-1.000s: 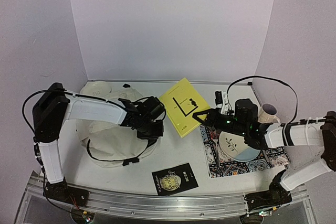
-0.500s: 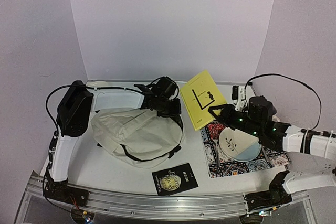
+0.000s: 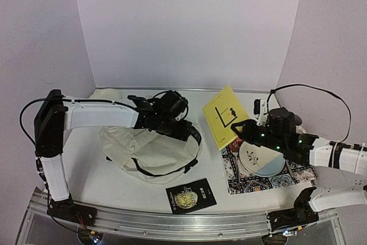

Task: Pack the student bag
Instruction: Grab the largest pocket of the student bag.

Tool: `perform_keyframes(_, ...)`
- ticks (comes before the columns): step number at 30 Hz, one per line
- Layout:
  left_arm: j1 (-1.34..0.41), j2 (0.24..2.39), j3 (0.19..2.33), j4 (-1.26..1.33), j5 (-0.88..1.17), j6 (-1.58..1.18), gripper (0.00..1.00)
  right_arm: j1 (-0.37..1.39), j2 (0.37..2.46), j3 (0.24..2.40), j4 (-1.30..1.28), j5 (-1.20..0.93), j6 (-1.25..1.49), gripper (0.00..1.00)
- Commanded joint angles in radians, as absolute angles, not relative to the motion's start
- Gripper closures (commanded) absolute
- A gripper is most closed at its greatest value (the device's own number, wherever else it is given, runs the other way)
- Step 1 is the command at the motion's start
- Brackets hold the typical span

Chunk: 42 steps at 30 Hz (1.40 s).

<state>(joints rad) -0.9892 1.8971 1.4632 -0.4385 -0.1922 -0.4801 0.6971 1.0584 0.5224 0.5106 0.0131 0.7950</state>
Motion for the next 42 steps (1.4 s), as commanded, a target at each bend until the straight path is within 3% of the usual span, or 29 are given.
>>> perform_keyframes(1,-1.09,1.794,1.4,-0.529,-0.311,-0.426,0.27,0.705,1.014,0.557,0.586,0.041,0.764,1.0)
perform_keyframes(10,-1.212,1.802,1.38,-0.666,-0.415,-0.423,0.18,0.704,1.015,0.55,0.578,0.018,0.781,1.0)
perform_keyframes(23,-1.291,1.998,1.512,-0.88,-0.615,-0.46,0.16,0.704,1.043,0.57,0.58,0.008,0.781,1.0)
perform_keyframes(34,-1.252,1.981,1.582,-0.938,-0.724,-0.494,0.44,0.704,1.049,0.582,0.58,-0.051,0.768,1.0)
perform_keyframes(39,-1.209,1.95,1.594,-0.963,-0.75,-0.525,0.78,0.705,1.056,0.593,0.578,-0.08,0.767,1.0)
perform_keyframes(42,-1.191,1.93,1.64,-0.962,-0.768,-0.518,0.9,0.705,1.058,0.599,0.571,-0.088,0.771,1.0)
